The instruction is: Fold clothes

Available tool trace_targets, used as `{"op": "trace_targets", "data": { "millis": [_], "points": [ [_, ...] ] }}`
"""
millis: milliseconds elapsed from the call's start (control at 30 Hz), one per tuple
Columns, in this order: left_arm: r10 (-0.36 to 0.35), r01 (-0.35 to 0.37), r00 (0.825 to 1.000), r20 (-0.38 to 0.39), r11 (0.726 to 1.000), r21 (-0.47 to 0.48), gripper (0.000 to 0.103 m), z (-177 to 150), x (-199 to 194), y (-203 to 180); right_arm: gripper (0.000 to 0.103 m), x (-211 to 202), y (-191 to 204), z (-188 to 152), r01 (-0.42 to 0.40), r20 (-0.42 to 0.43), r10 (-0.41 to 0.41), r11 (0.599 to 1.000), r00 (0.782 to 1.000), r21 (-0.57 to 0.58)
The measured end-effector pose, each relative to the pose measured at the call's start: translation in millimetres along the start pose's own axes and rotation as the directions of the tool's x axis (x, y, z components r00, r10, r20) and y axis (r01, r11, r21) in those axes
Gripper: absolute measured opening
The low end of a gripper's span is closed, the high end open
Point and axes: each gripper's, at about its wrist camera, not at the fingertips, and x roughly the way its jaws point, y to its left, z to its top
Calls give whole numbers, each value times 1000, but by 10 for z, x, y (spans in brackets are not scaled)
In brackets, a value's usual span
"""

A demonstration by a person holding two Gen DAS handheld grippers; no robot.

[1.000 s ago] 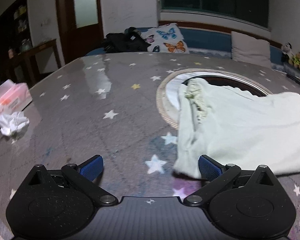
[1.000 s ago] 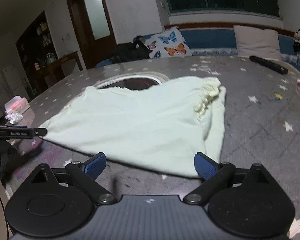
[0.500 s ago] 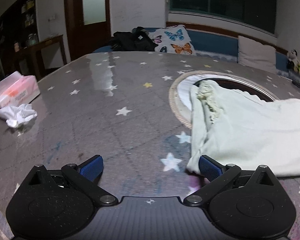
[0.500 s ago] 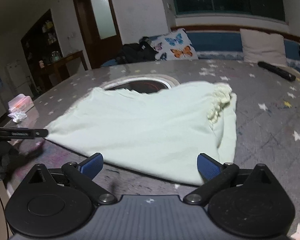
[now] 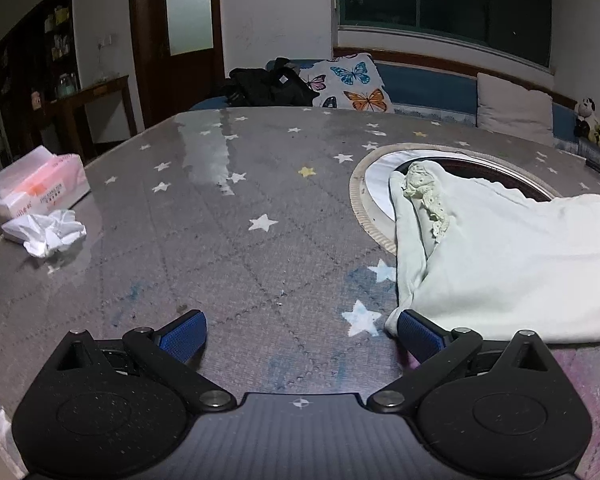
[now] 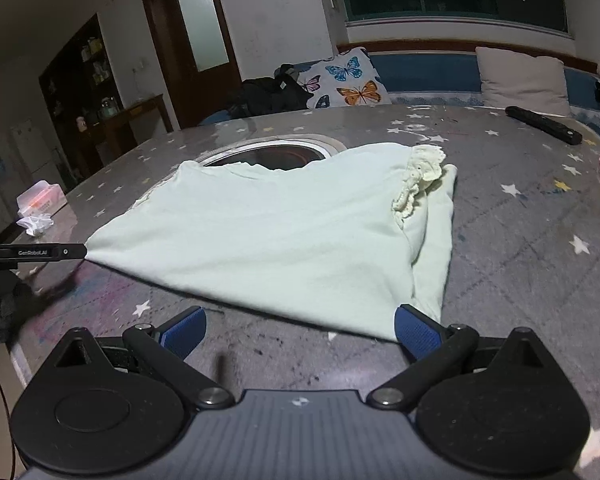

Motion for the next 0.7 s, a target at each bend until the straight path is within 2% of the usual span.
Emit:
{"op": "trace_targets", "data": {
  "millis": [167, 300, 467, 700],
  "points": [
    [9, -9, 1000, -2, 1000, -3, 103, 10, -17, -9, 102, -150, -60, 8, 58, 22, -58, 998, 998, 2],
    [12, -12, 1000, -4, 1000, -2, 103, 18, -8, -29, 102, -192, -96, 94, 41, 56, -43, 999, 997, 23],
    [13, -13, 1000, -8, 1000, -2, 103, 4, -4, -17, 102, -2, -21, 117, 1, 36, -1, 1000, 999, 16],
    [19, -20, 1000, -20, 1000, -20, 103, -12, 26, 46, 102, -9, -113, 28, 42, 10, -42, 999, 999, 26]
  ]
}}
